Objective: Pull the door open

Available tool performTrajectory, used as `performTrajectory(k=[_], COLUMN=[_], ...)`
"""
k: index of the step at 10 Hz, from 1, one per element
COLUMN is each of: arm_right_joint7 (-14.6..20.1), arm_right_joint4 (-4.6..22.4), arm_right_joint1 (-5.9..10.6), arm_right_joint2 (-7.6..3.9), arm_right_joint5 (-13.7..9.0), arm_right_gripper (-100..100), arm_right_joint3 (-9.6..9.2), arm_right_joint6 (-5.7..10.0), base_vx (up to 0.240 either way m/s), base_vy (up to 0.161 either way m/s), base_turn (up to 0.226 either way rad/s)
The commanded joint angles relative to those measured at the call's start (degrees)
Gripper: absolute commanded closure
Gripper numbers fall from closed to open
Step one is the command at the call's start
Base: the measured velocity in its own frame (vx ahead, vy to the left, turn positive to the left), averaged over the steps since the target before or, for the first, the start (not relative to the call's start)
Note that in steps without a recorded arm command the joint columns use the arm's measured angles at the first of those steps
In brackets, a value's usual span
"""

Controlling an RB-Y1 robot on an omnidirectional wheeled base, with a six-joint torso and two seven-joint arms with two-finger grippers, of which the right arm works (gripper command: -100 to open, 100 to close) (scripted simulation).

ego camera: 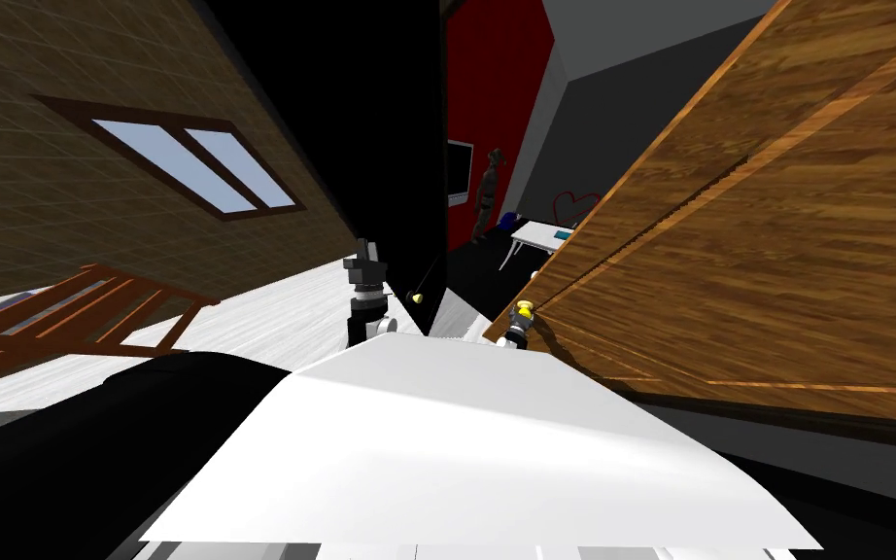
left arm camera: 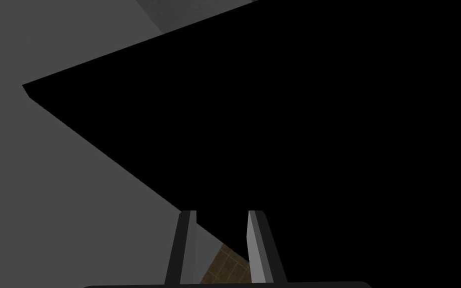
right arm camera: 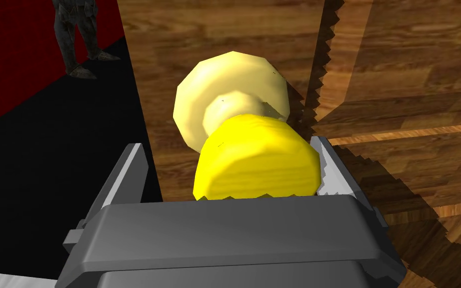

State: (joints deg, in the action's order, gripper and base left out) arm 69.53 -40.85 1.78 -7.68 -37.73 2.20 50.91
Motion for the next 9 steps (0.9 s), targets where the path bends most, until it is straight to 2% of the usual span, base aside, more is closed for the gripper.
performTrajectory(k=[1,5,9], arm_right_joint7=[0.80,3.36,3.36], arm_right_joint4=[-0.24,-0.01,-0.01], arm_right_joint1=[0.26,-0.21,-0.21], arm_right_joint2=[0.37,-1.87,-1.87], arm_right_joint5=[0.49,0.64,0.64], arm_right_gripper=[100,100,100], arm_right_joint3=[-1.20,-1.84,-1.84], arm_right_joint6=[-0.44,-1.04,-1.04], base_vx=[-0.146,-0.108,-0.011], base_vy=[0.082,0.077,0.012], base_turn=[0.098,0.071,0.002])
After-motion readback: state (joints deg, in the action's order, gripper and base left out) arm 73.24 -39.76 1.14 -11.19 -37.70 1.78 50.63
